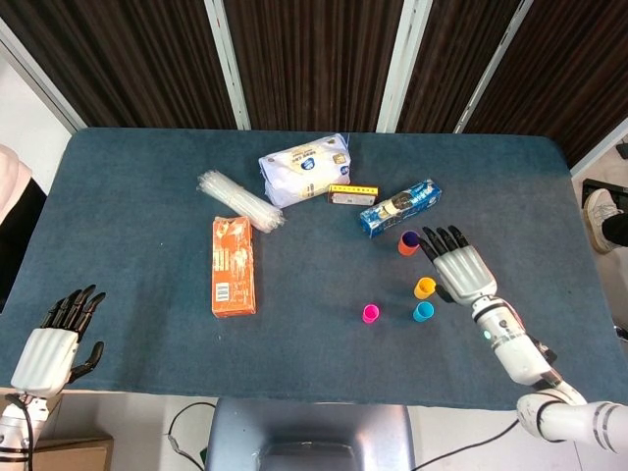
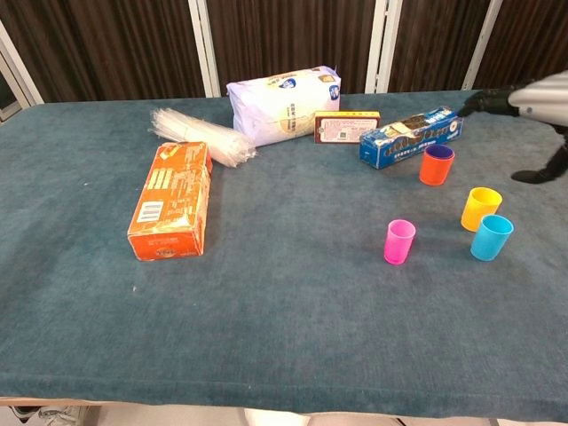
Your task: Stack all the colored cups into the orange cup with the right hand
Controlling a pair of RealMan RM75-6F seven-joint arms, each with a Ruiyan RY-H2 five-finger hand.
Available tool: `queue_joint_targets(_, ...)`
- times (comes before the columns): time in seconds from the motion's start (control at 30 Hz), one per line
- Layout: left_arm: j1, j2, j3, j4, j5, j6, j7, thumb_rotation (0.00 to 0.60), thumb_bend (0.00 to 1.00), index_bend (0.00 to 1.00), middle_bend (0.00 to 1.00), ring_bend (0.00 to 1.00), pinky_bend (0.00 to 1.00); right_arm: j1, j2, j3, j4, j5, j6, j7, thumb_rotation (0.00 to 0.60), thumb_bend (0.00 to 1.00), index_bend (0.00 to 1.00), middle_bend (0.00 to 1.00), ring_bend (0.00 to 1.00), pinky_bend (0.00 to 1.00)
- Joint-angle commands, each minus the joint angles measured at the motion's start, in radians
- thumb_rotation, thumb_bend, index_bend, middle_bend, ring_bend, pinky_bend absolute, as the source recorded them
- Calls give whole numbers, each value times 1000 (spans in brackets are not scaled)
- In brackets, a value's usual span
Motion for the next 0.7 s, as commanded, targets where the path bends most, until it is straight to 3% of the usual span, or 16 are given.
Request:
queue_joint_targets(0.03, -1, -2, 1, 0, 1, -1, 3, 600, 448, 0, 0, 0, 127, -8, 1, -19, 13, 0, -25, -7, 600, 436, 191, 0, 0, 0)
queue_joint_targets(0.27, -4, -9, -4, 5, -11, -10, 14, 600, 447, 0, 0, 0, 128, 33, -72, -27, 130, -4, -67, -87, 600, 436, 262, 0, 0, 0)
queue_joint_targets(0.7, -5, -11, -4, 6, -16, -12, 18, 600, 448, 0, 0, 0, 127, 56, -141, -39, 196, -8, -110, -112, 600, 436, 346, 0, 0, 0)
